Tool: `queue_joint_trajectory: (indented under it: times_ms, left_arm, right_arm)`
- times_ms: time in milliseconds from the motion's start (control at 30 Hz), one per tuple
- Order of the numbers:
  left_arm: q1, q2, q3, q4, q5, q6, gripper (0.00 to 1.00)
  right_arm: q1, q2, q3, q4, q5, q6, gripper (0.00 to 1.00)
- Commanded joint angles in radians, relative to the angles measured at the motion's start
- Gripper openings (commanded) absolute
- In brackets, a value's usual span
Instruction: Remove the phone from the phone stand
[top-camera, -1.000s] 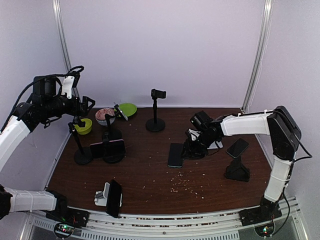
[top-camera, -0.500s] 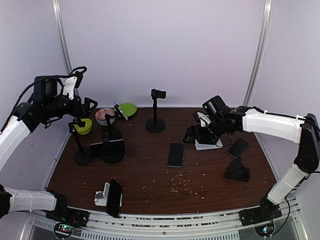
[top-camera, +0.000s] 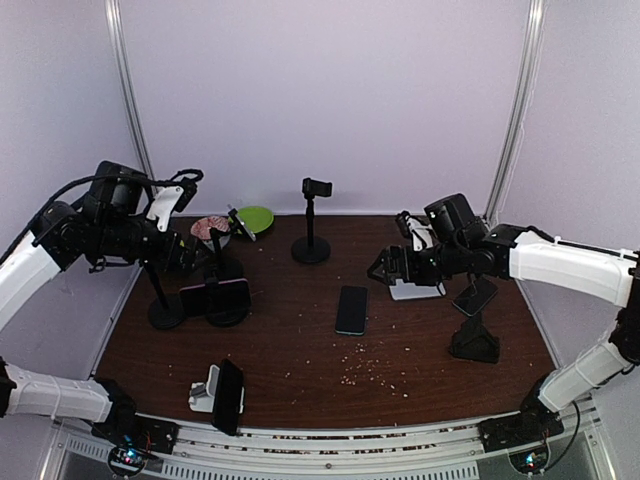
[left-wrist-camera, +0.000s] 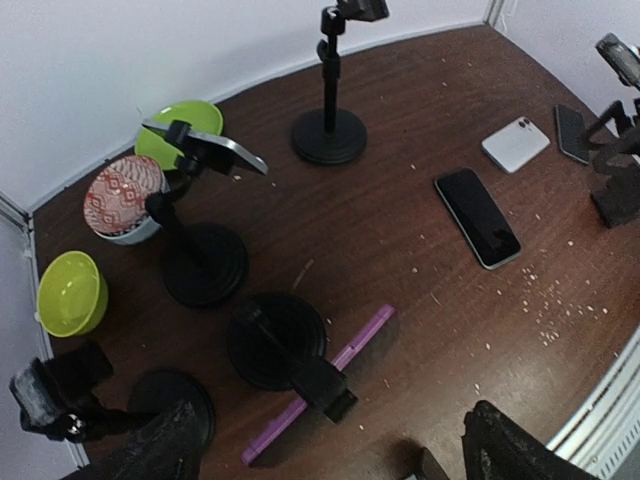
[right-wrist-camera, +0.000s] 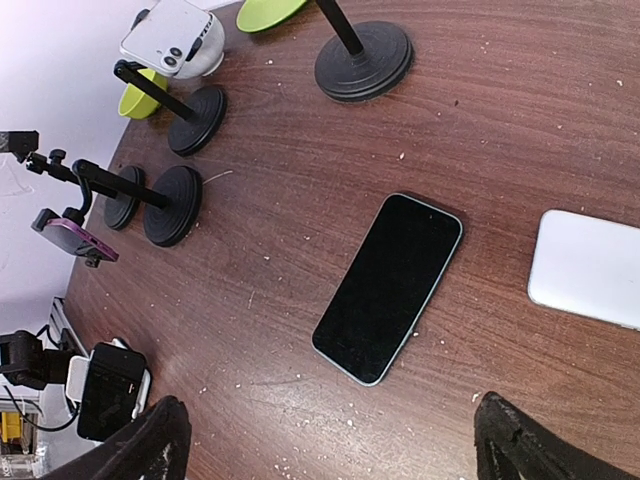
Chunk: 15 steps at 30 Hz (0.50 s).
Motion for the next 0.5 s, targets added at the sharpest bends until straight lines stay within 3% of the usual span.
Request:
queue_joint_trajectory:
  times_ms: [0,467]
  left_arm:
    - [-0.048,-0.043,0.073,-0.182,0.027,-0.133,0.92]
    - [-0.193,-0.121,-0.042,-0.432,0.264,-0.456,0.81]
  right_arm:
    - [0.009,-0.012,-0.020,0.085,-0.004,0.011,1.00]
    - [0.010,-0.010,-0.077,0.143,0.027,0.084,0.98]
